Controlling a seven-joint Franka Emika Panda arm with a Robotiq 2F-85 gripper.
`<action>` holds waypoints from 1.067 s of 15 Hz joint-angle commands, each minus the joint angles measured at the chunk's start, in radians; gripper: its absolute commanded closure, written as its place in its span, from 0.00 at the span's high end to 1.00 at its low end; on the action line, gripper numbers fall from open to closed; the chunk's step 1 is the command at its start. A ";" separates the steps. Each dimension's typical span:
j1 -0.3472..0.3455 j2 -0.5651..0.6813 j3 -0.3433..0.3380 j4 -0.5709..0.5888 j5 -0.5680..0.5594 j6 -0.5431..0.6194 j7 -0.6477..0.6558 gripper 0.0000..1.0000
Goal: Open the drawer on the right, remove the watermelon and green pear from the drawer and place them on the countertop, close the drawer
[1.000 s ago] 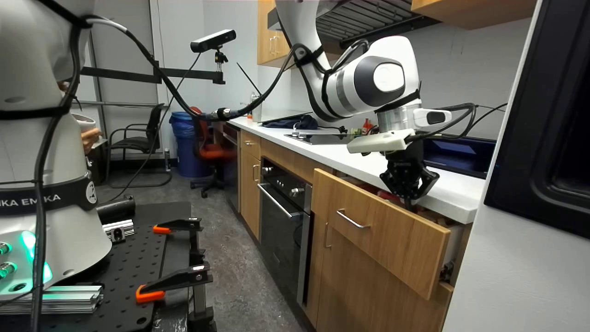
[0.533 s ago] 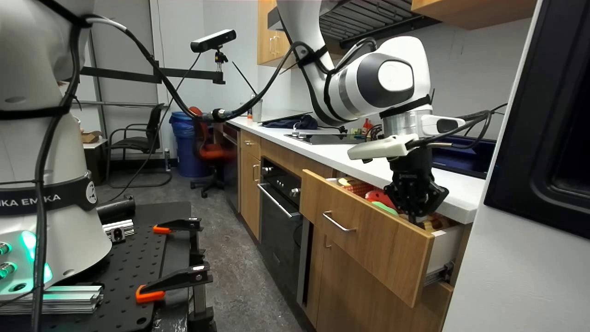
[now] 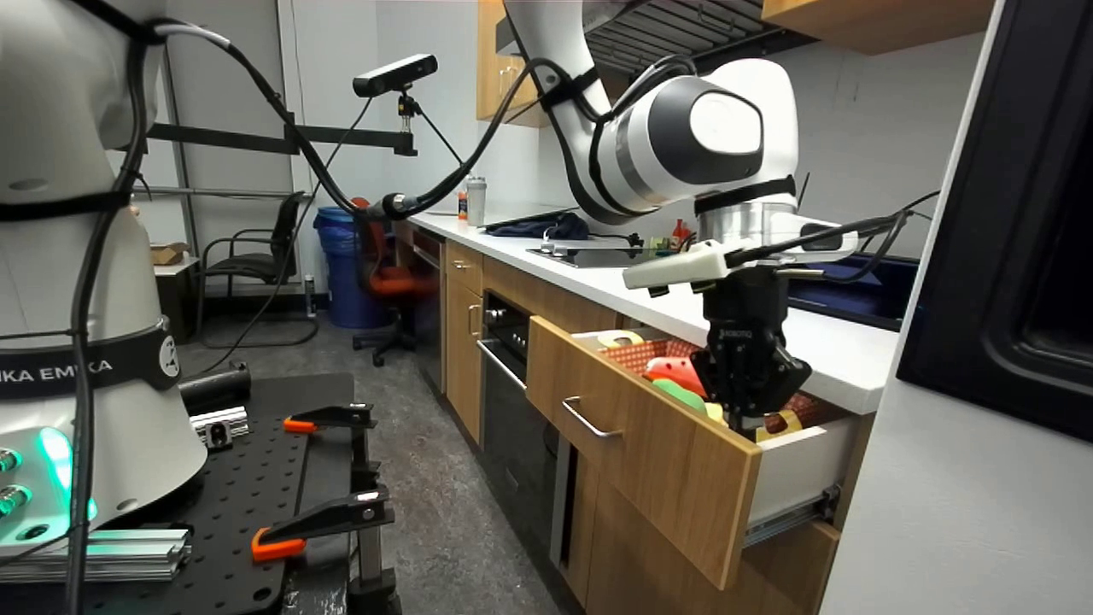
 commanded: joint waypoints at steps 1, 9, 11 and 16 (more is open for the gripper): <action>0.009 -0.094 0.003 -0.082 -0.047 -0.066 0.037 0.00; -0.011 -0.244 0.008 -0.201 -0.132 -0.208 0.085 0.00; -0.027 -0.277 0.014 -0.221 -0.132 -0.245 0.090 0.00; -0.050 -0.355 0.033 -0.266 -0.137 -0.265 0.090 0.00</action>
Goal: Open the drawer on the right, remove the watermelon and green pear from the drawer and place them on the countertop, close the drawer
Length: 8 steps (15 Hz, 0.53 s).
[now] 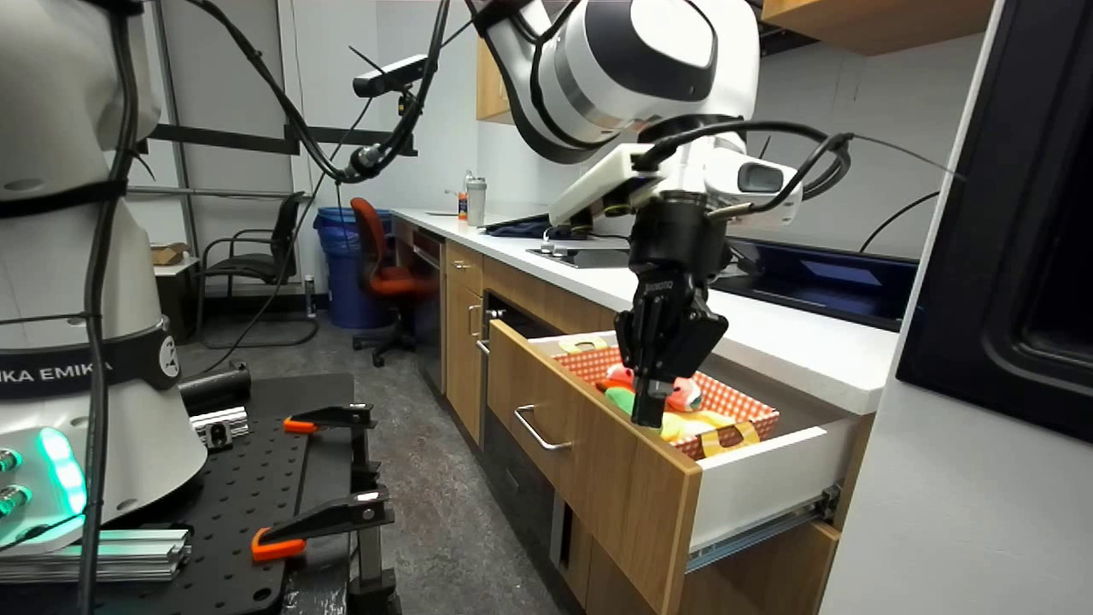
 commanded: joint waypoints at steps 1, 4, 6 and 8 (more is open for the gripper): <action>-0.016 -0.106 0.038 -0.064 -0.041 -0.004 0.028 0.00; -0.009 -0.162 0.079 -0.093 -0.033 0.008 0.012 0.00; -0.003 -0.186 0.115 -0.105 -0.020 0.015 0.002 0.00; 0.004 -0.200 0.151 -0.110 -0.012 0.025 -0.004 0.00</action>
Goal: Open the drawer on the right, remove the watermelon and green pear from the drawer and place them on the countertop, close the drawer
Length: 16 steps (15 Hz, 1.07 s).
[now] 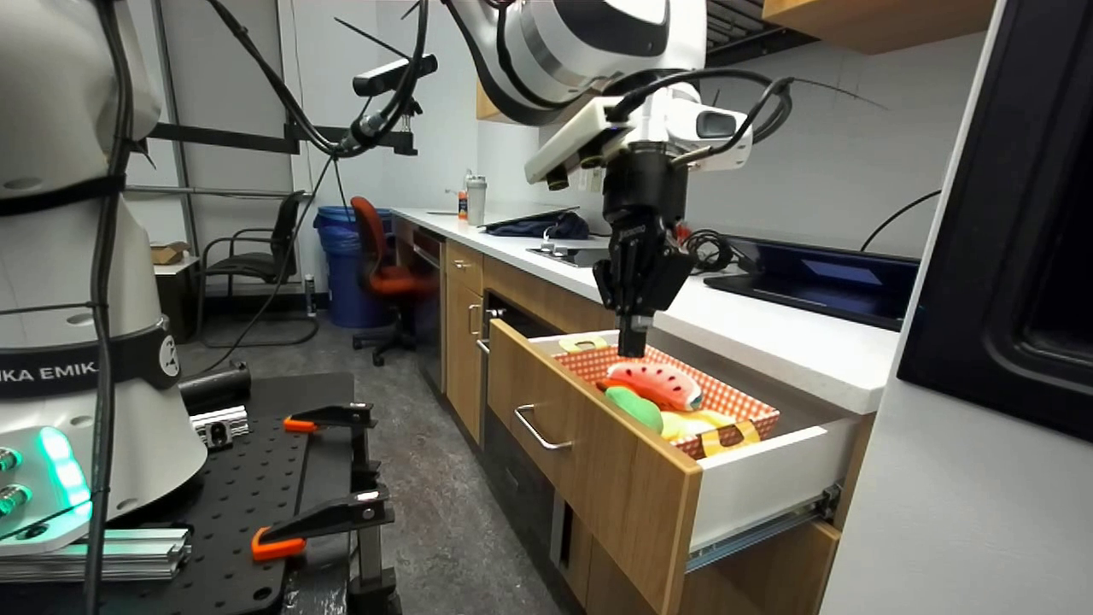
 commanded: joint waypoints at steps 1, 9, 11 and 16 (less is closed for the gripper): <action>0.008 -0.061 0.059 -0.041 0.001 0.029 -0.007 0.00; 0.038 0.013 0.144 0.005 0.014 0.156 -0.010 0.00; 0.044 0.044 0.152 0.022 0.012 0.187 -0.008 0.00; 0.059 0.149 0.148 0.092 -0.011 0.262 0.014 0.41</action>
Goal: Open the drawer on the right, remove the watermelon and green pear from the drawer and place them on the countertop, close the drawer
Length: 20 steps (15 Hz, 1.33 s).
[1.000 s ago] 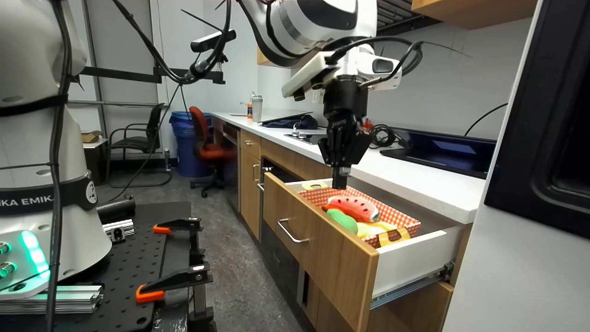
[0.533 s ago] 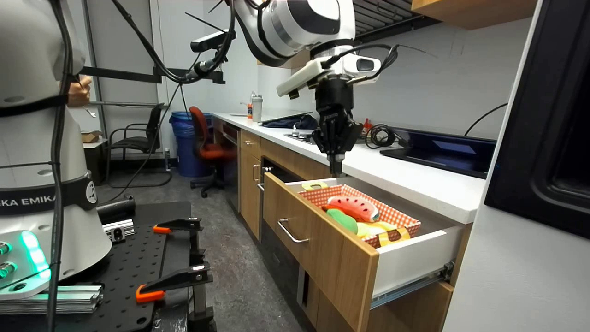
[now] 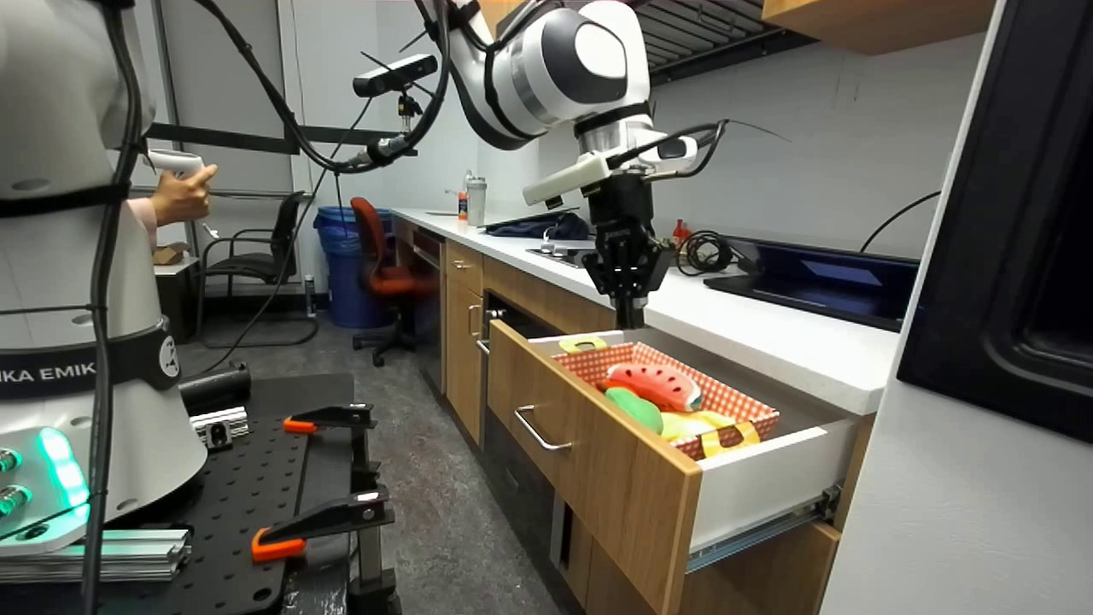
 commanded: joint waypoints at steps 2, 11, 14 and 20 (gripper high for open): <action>0.025 0.122 -0.014 0.102 -0.026 0.048 0.027 0.57; 0.058 0.294 -0.052 0.254 0.032 0.089 0.105 1.00; 0.088 0.335 -0.084 0.279 0.044 0.146 0.210 1.00; 0.138 0.361 -0.173 0.283 0.044 0.165 0.334 1.00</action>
